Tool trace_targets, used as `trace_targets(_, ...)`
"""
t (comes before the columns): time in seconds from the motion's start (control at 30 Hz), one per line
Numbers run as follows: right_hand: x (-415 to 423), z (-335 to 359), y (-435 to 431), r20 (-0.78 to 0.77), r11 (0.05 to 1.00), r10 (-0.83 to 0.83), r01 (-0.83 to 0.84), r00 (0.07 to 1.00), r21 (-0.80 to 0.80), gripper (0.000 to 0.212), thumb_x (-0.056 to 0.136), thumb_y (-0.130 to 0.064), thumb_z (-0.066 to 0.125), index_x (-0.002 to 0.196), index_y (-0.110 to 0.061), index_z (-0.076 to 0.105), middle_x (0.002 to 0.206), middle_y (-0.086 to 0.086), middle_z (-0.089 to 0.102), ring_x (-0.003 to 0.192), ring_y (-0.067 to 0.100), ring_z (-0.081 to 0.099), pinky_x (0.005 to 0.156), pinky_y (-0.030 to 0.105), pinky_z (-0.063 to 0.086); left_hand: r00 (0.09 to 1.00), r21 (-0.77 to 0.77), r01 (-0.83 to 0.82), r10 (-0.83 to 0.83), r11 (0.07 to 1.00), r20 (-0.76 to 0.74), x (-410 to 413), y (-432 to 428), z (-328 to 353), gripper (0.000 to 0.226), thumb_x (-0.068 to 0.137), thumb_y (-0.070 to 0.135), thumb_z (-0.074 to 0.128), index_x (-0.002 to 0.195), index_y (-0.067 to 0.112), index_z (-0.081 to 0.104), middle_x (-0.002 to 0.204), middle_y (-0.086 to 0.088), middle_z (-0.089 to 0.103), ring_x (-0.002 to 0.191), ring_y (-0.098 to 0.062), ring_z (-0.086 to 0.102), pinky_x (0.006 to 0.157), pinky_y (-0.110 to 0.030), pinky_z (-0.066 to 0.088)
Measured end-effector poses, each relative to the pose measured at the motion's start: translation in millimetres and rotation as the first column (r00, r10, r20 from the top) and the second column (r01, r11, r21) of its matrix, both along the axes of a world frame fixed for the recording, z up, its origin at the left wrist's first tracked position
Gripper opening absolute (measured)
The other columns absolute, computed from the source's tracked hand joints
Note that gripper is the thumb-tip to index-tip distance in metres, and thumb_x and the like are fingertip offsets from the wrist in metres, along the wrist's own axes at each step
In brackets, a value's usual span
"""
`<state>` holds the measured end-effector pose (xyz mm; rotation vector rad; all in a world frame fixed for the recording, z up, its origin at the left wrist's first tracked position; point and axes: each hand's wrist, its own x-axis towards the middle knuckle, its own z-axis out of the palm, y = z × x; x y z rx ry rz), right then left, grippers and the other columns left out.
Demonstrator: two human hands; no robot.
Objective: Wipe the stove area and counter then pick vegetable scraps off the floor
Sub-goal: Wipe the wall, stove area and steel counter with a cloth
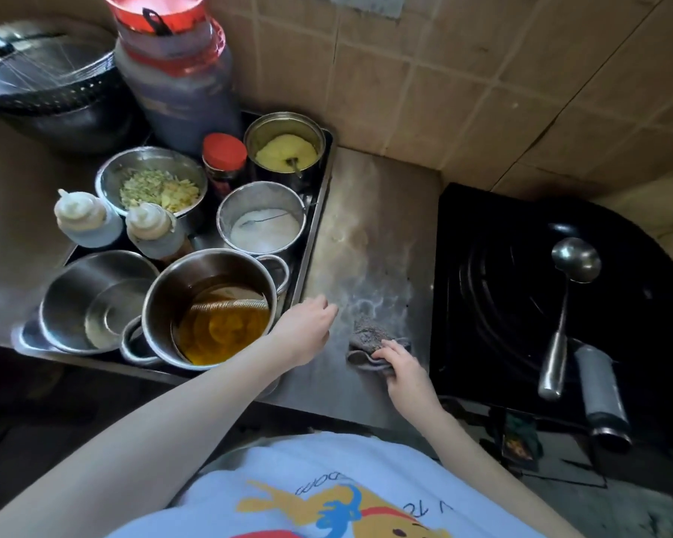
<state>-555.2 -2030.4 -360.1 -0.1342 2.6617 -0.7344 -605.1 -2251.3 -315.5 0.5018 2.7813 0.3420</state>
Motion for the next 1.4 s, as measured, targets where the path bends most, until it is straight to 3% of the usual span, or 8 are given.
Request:
trace_targets(0.23,-1,-1,-7,-0.007,0.999,-0.051,0.051,0.999,-0.001,0.045,0.081,0.010,0.049,0.112,-0.020,0.064,0.143,-0.002,0.046,0.135,0.019,0.039,0.113,0.044,0.027,0.998,-0.022,0.060,-0.060,0.998,0.015,-11,-3,2,0.028,0.092,0.010,0.045,0.120,0.007,0.049,0.116,-0.013,0.050,0.107,-0.031,0.050,0.084,-0.040,0.047)
trace_targets(0.4,4,2,2,0.031,0.997,-0.066,0.068,0.997,-0.042,0.045,0.083,0.010,0.045,0.113,-0.020,0.063,0.145,-0.002,0.044,0.135,0.019,0.038,0.113,0.044,0.029,0.992,-0.057,0.128,-0.126,0.990,0.031,-12,1,-1,0.027,0.091,0.009,0.046,0.118,0.006,0.049,0.114,-0.013,0.050,0.101,-0.031,0.051,0.076,-0.038,0.045)
trace_targets(0.7,33,-3,3,-0.012,0.929,-0.370,0.370,0.929,-0.025,0.052,0.074,0.018,0.044,0.108,-0.016,0.065,0.143,0.002,0.046,0.135,0.022,0.038,0.112,0.046,0.030,0.980,-0.085,0.201,-0.201,0.976,0.008,-9,6,-4,0.022,0.088,0.008,0.051,0.109,0.008,0.049,0.108,-0.012,0.050,0.095,-0.029,0.053,0.067,-0.032,0.036)
trace_targets(0.8,32,-3,-19,-0.029,0.949,-0.309,0.310,0.951,0.053,0.052,0.076,0.012,0.046,0.113,-0.020,0.063,0.146,-0.002,0.043,0.139,0.017,0.032,0.111,0.036,0.031,0.981,-0.067,0.191,-0.192,0.979,-0.010,-9,4,-5,0.022,0.089,0.009,0.051,0.110,0.008,0.048,0.109,-0.011,0.050,0.095,-0.028,0.053,0.067,-0.031,0.036)
trace_targets(0.9,26,-3,-34,-0.043,0.972,-0.215,0.219,0.976,0.090,0.048,0.081,0.004,0.049,0.118,-0.025,0.060,0.148,-0.007,0.040,0.140,0.012,0.030,0.107,0.028,0.034,0.987,-0.022,0.162,-0.162,0.987,-0.012,-9,1,-4,0.024,0.091,0.010,0.049,0.115,0.008,0.048,0.112,-0.011,0.049,0.097,-0.028,0.052,0.073,-0.035,0.046)
trace_targets(1.13,19,2,-57,-0.073,0.978,-0.182,0.189,0.980,0.088,0.041,0.087,-0.003,0.051,0.118,-0.027,0.058,0.148,-0.008,0.039,0.140,0.011,0.028,0.104,0.031,0.037,0.979,-0.016,0.201,-0.201,0.979,-0.029,-10,-3,0,0.029,0.092,0.011,0.047,0.121,0.009,0.048,0.117,-0.010,0.049,0.102,-0.028,0.051,0.073,-0.036,0.046)
trace_targets(1.27,31,0,-68,-0.083,0.995,-0.052,0.059,0.995,0.076,0.046,0.086,0.000,0.047,0.124,-0.023,0.056,0.149,-0.008,0.038,0.141,0.012,0.027,0.106,0.031,0.034,0.964,-0.021,0.267,-0.267,0.964,-0.011,-6,-3,-1,0.031,0.092,0.011,0.048,0.123,0.010,0.047,0.118,-0.009,0.049,0.103,-0.027,0.052,0.076,-0.034,0.045)
trace_targets(1.4,39,-3,-67,-0.059,0.997,0.001,0.004,0.998,0.081,0.056,0.083,0.005,0.050,0.132,-0.021,0.052,0.154,-0.004,0.030,0.144,0.015,0.020,0.117,0.038,0.019,0.953,-0.008,0.303,-0.303,0.953,-0.016,-2,-2,1,0.035,0.092,0.014,0.048,0.127,0.010,0.046,0.120,-0.010,0.049,0.104,-0.029,0.052,0.075,-0.034,0.044)
